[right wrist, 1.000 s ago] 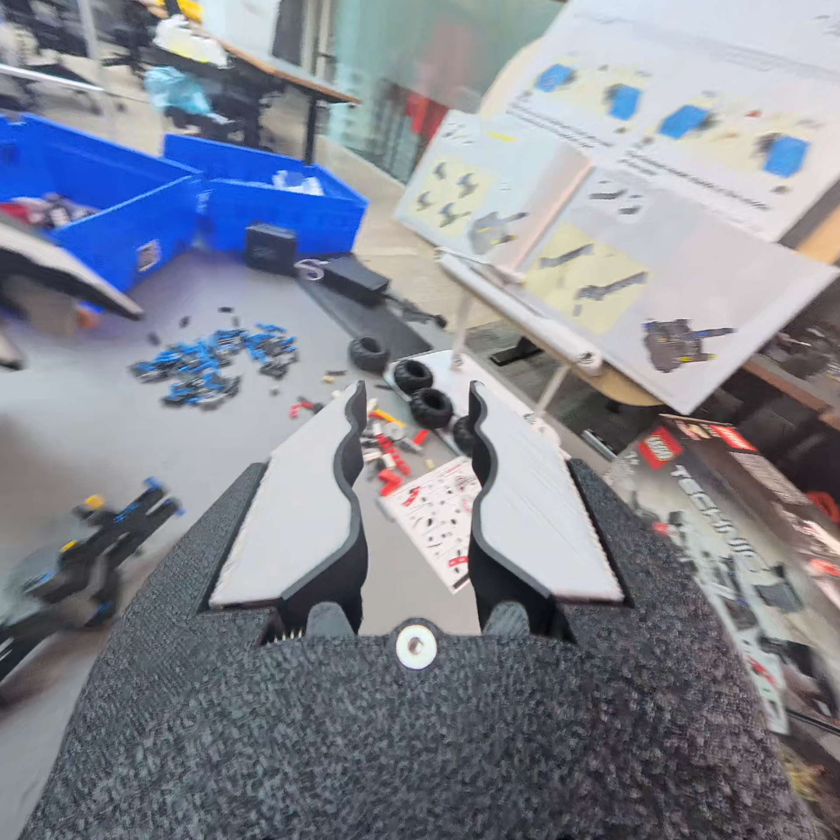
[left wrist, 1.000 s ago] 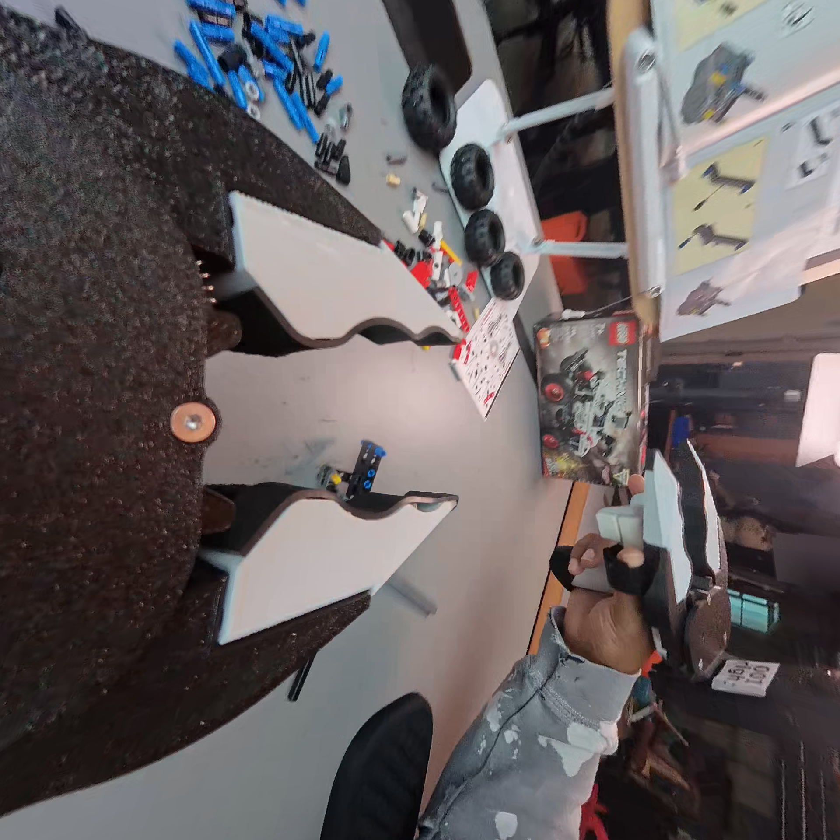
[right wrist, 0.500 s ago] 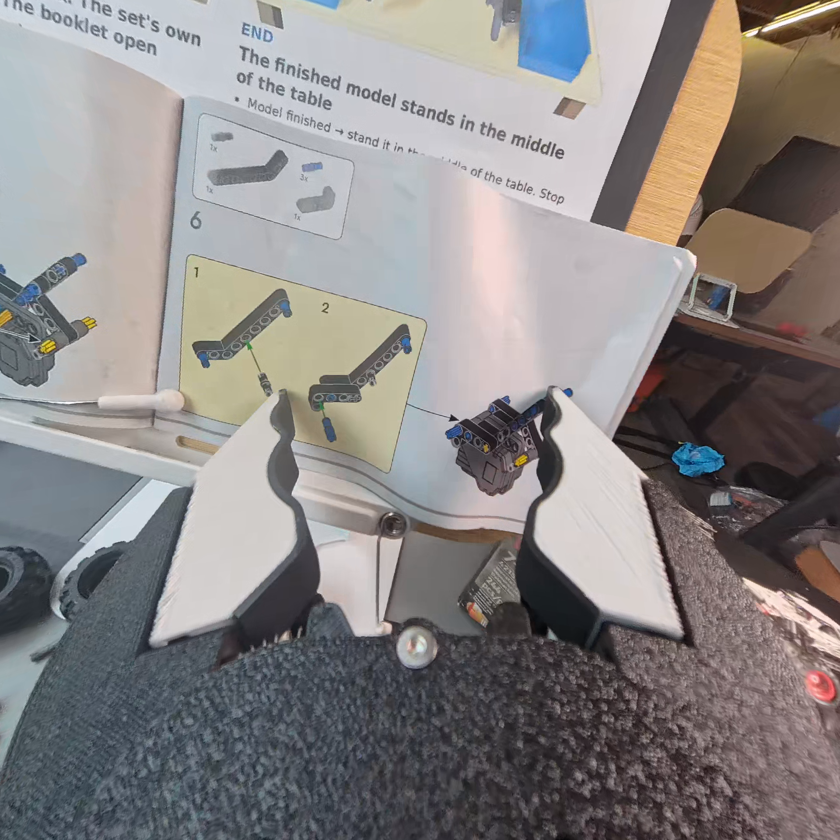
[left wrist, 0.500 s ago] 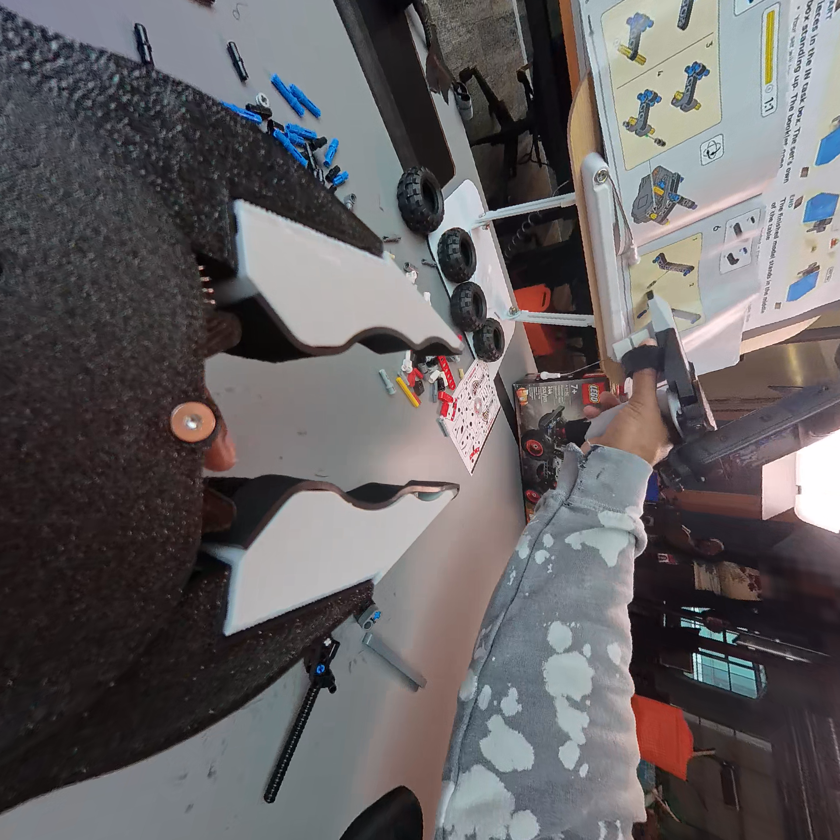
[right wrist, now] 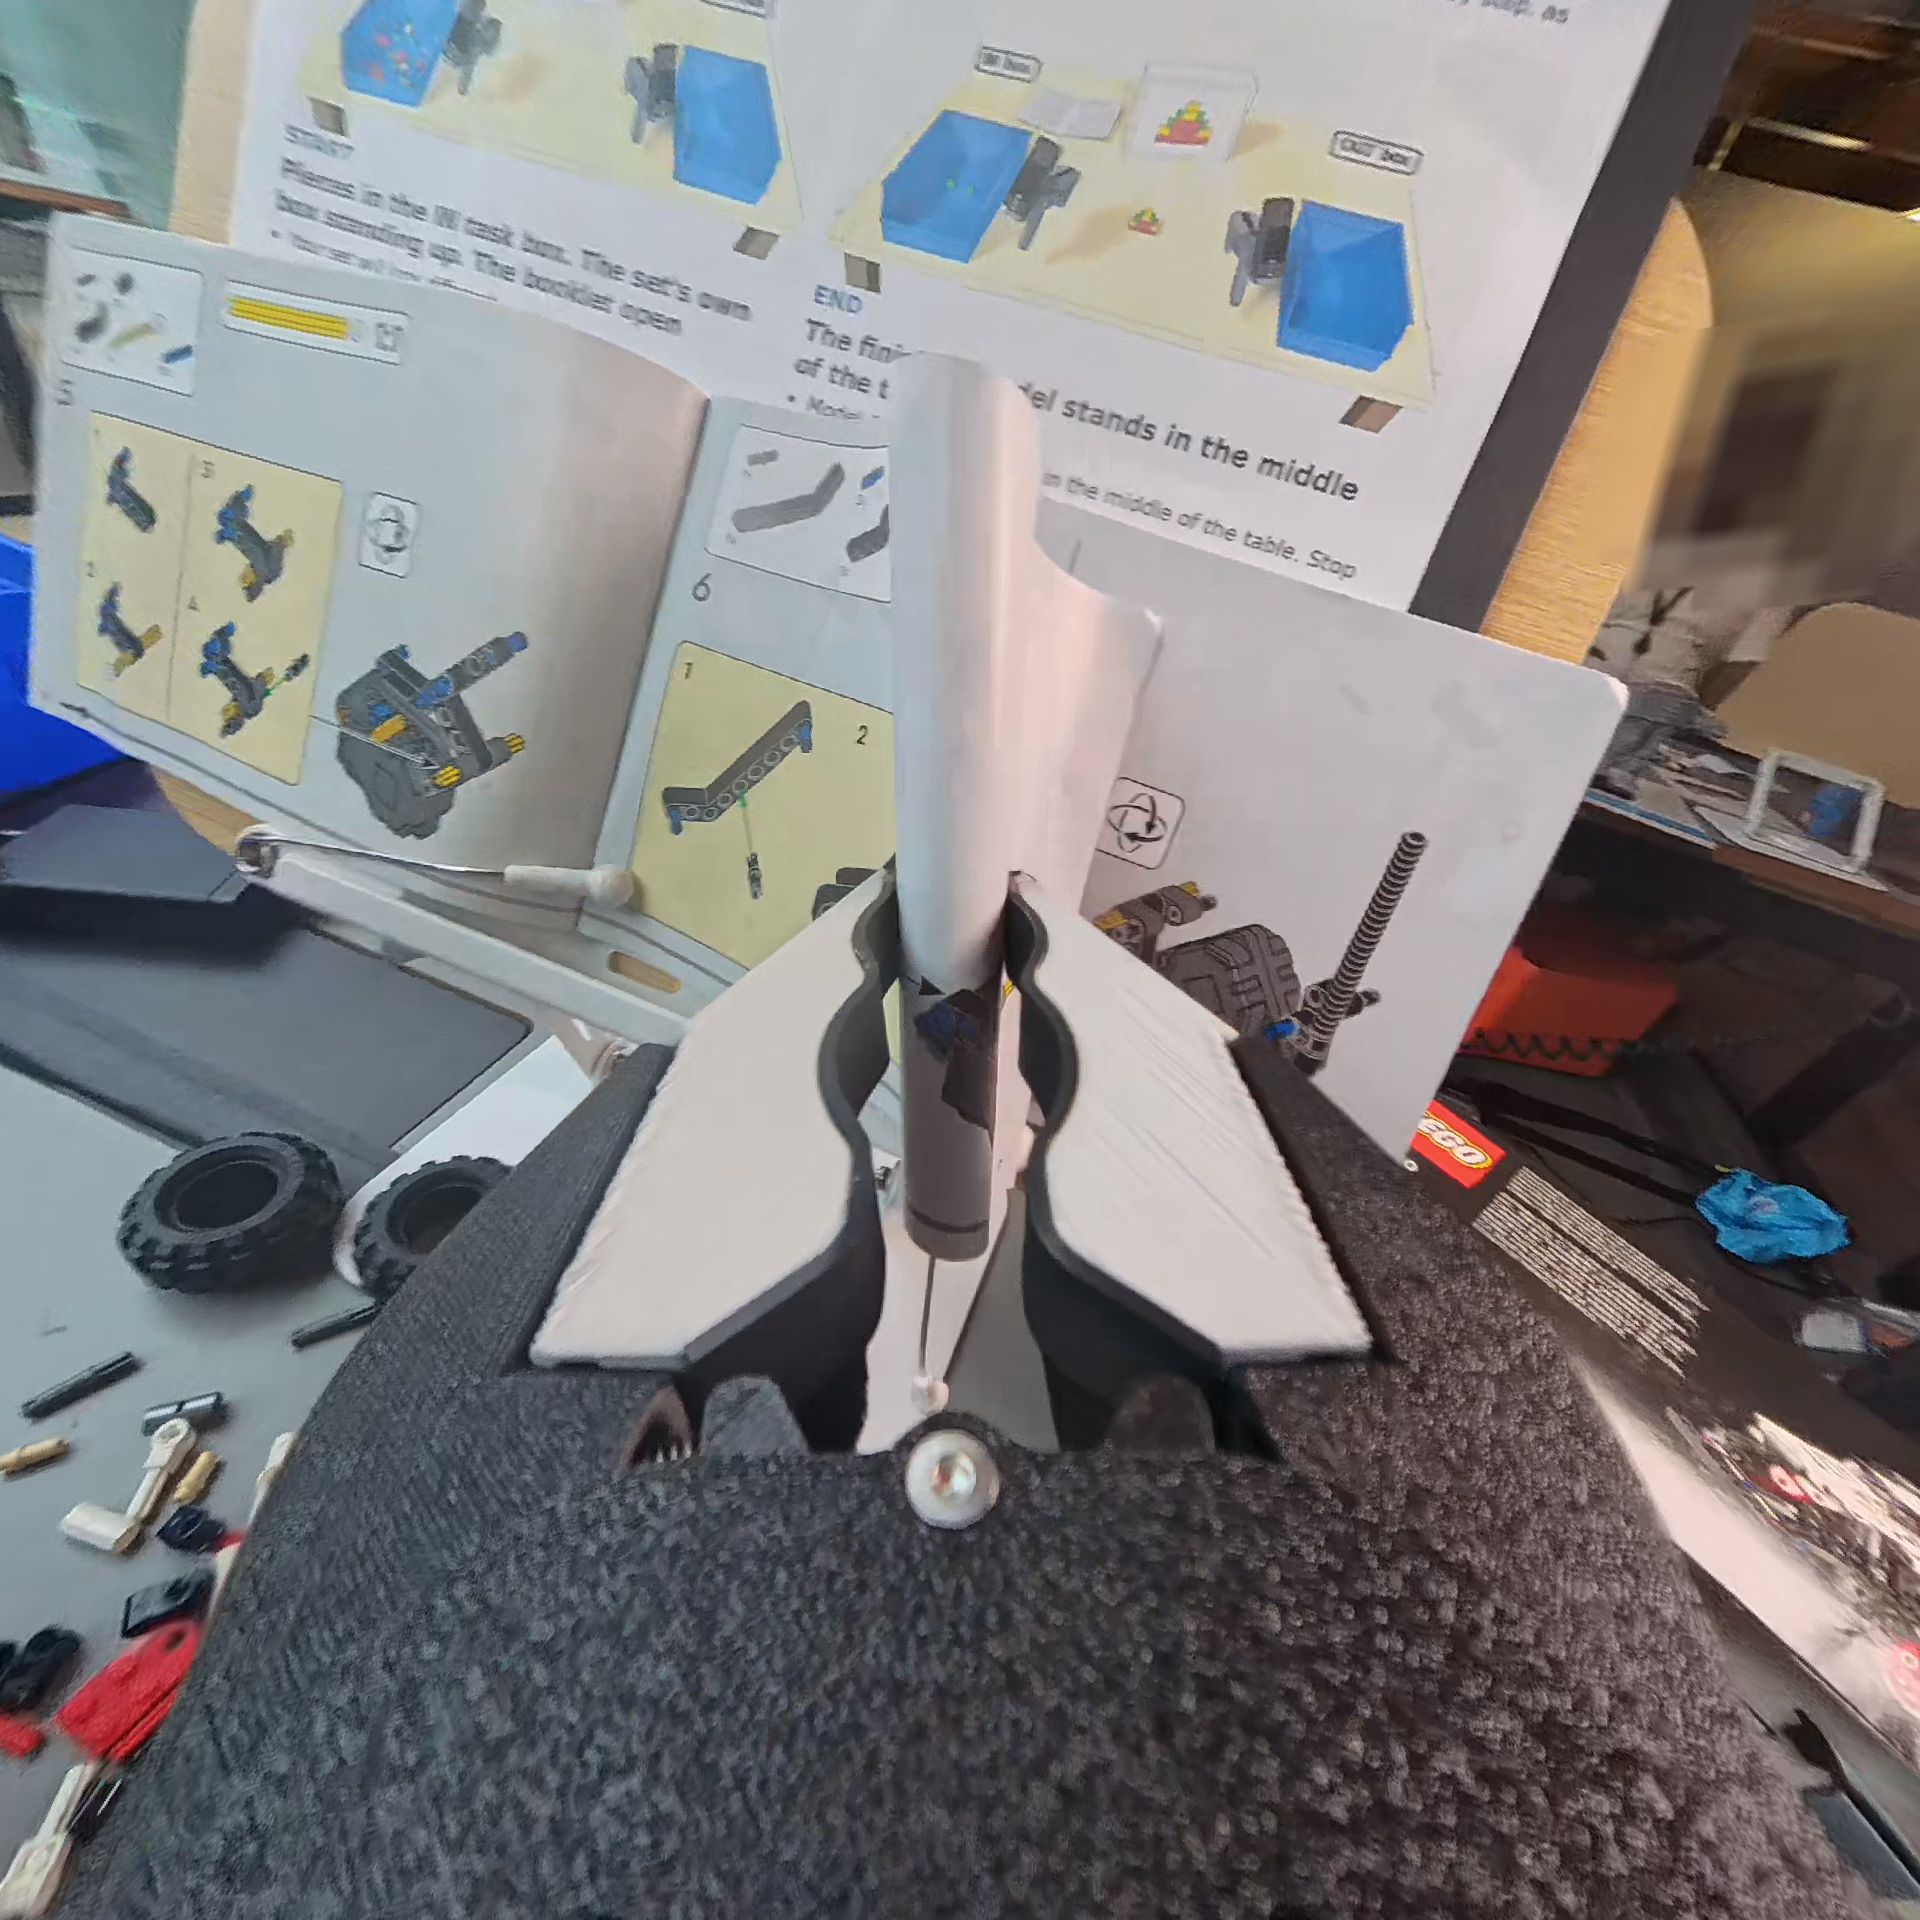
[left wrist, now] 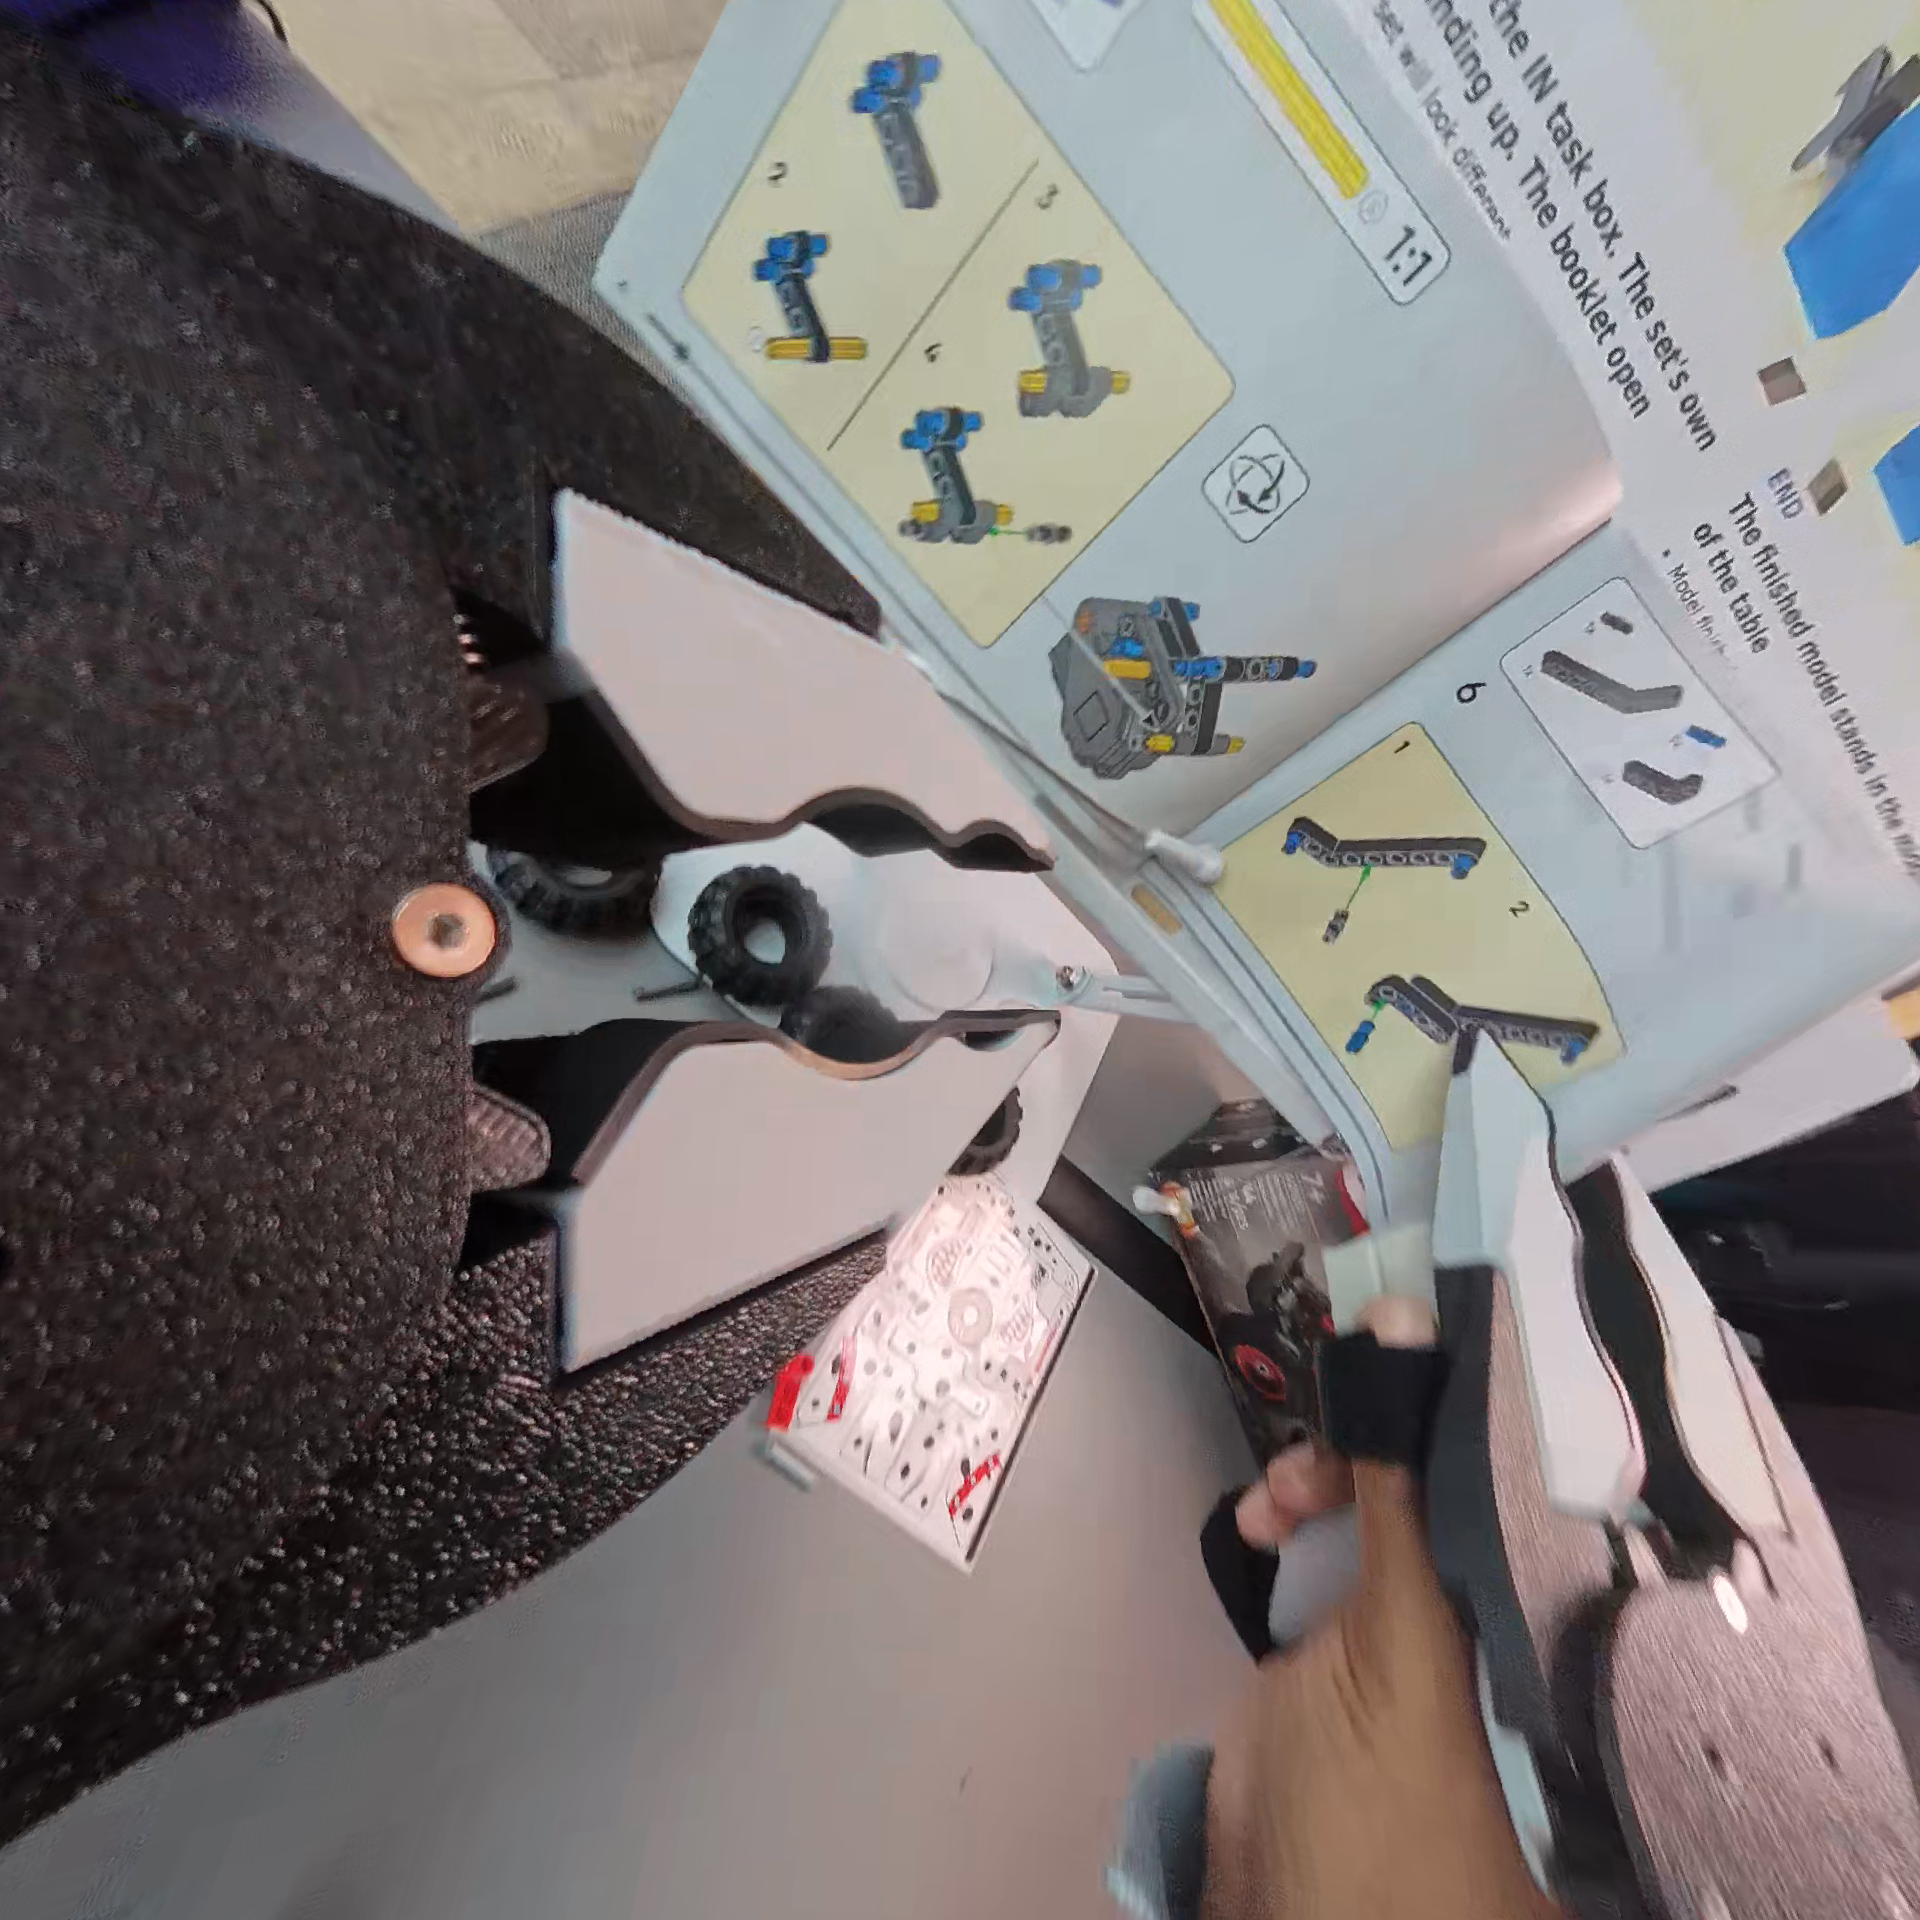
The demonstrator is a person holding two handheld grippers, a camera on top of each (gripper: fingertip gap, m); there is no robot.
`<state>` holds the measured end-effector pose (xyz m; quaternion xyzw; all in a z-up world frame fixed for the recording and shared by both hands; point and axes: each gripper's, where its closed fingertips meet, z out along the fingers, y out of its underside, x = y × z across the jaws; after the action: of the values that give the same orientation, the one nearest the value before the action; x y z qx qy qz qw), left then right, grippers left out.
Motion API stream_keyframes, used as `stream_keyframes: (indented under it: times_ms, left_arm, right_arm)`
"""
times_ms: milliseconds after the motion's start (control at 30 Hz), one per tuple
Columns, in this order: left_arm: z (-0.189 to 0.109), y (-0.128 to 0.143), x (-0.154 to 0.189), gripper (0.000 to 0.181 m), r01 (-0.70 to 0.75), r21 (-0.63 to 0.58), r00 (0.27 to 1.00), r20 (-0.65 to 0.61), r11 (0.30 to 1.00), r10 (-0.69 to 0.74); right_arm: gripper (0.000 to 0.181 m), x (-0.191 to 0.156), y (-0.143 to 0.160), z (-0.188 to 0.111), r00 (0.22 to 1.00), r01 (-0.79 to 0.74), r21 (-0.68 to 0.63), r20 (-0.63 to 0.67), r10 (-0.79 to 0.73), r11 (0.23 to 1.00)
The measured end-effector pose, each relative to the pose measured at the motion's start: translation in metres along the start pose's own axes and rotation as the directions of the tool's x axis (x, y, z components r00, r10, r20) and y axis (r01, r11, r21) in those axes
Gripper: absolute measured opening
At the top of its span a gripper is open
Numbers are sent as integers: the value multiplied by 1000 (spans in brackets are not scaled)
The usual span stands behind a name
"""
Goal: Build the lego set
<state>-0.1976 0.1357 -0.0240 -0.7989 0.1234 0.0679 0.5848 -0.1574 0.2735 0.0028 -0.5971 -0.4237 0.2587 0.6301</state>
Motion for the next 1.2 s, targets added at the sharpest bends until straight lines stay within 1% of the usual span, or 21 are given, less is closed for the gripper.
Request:
stream_keyframes:
  times_ms: [100, 200, 233, 300, 367, 400, 467, 567, 633, 700, 733, 767, 800, 833, 900, 967, 1033, 1133, 1167, 1200]
  left_arm:
    - [42, 6, -26, 28, -124, -108, 991, 35, 986, 128]
    - [65, 12, -39, 27, -177, -165, 978, 83, 970, 193]
    - [69, 12, -42, 20, -184, -164, 975, 95, 969, 201]
    - [70, 17, -47, 8, -208, -180, 967, 111, 961, 230]
    - [67, 20, -48, 6, -213, -160, 966, 115, 964, 233]
    - [64, 19, -49, 6, -194, -138, 970, 123, 971, 211]
    - [57, 13, -52, 5, -106, -70, 983, 145, 992, 115]
    - [39, 10, -70, 1, 95, 57, 976, 191, 994, -104]
    - [22, 20, -87, 1, 289, 142, 930, 191, 947, -313]
    - [7, 37, -96, 0, 488, 193, 846, 137, 851, -516]
    - [-2, 43, -100, 2, 543, 225, 809, 117, 809, -576]
    - [-12, 44, -101, 4, 562, 257, 794, 98, 786, -600]
    - [-19, 43, -101, 7, 559, 276, 797, 84, 782, -599]
    - [-23, 41, -96, 11, 540, 266, 816, 67, 799, -574]
    - [-18, 43, -84, 28, 469, 153, 873, 66, 870, -482]
    - [-7, 44, -83, 33, 344, 58, 929, 124, 937, -349]
    - [6, 36, -84, 34, 221, 26, 964, 146, 975, -223]
    - [33, 33, -80, 35, 97, -52, 985, 145, 994, -89]
    - [39, 31, -80, 25, 51, -55, 986, 159, 997, -42]
    - [41, 29, -81, 19, 9, -50, 984, 180, 999, 0]
  right_arm:
    - [11, -16, -1, -11, 990, 11, 2, 143, -11, 1000]
    - [10, -19, -4, -19, 977, 14, 10, 211, -16, 1000]
    - [10, -19, -3, -20, 973, 6, 2, 232, -6, 1000]
    - [10, -15, -3, -20, 972, -9, 2, 237, 9, 1000]
    - [10, -11, -2, -19, 969, -36, -4, 245, 36, 999]
    - [10, -10, -1, -19, 966, -56, -4, 252, 56, 998]
    - [10, -11, -1, -20, 956, -102, -6, 276, 100, 995]
    - [11, -28, -3, -24, 923, -162, -10, 353, 155, 987]
    - [11, -44, -7, -26, 910, -161, -2, 387, 149, 987]
    - [10, -68, -13, -25, 895, -141, 0, 427, 128, 990]
    - [10, -82, -16, -22, 887, -132, 4, 447, 116, 991]
    - [11, -98, -18, -19, 881, -116, 9, 463, 98, 993]
    - [11, -113, -20, -14, 878, -90, 15, 473, 72, 996]
    - [11, -126, -22, -7, 885, -60, 28, 463, 40, 998]
    - [11, -145, -28, 5, 902, -22, 62, 432, -7, 998]
    - [11, -153, -35, 14, 923, -31, 81, 386, -2, 996]
    - [11, -154, -39, 18, 936, -54, 88, 352, 19, 995]
    - [11, -154, -43, 14, 935, -92, 89, 351, 55, 992]
    - [11, -154, -44, 13, 933, -100, 87, 355, 63, 991]
    - [12, -154, -45, 12, 933, -103, 86, 353, 67, 991]
